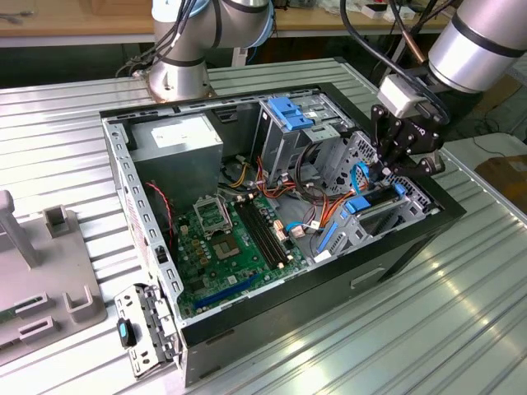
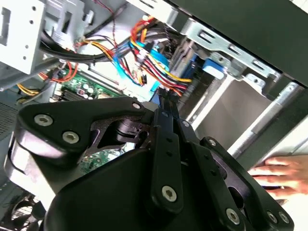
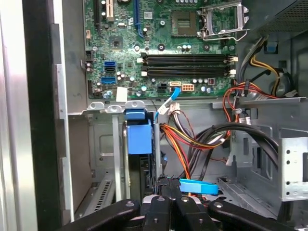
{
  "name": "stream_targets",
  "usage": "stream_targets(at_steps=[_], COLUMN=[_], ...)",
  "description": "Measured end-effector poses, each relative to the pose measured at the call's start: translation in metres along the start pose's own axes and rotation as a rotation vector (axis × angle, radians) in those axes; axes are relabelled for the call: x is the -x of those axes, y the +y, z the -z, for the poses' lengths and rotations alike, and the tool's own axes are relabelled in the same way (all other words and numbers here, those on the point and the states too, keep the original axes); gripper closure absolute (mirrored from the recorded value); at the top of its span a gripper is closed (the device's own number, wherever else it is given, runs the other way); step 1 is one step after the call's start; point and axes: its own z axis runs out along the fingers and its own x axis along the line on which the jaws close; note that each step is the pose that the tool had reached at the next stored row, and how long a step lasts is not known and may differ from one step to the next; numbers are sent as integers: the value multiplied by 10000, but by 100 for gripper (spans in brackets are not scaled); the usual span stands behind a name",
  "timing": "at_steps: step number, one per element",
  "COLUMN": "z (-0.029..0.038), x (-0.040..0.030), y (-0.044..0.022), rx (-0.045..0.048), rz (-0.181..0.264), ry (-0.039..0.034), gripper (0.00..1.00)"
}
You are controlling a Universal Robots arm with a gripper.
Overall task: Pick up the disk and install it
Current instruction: 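Insert the second disk wire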
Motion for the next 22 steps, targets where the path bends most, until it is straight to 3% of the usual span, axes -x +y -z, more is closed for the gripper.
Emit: stream_targets(at_steps=[2,6,10,13,19,22], z=[-3,21,104,127,143,144], x=[40,72,83,48,-109,-118], y=[2,3,2,0,-7,-8], rx=[3,2,1,1,0,0], rz=[0,0,0,0,0,0], ry=[-61,-36,-37,-39,-16,-16], gripper=[89,89,89,89,89,89])
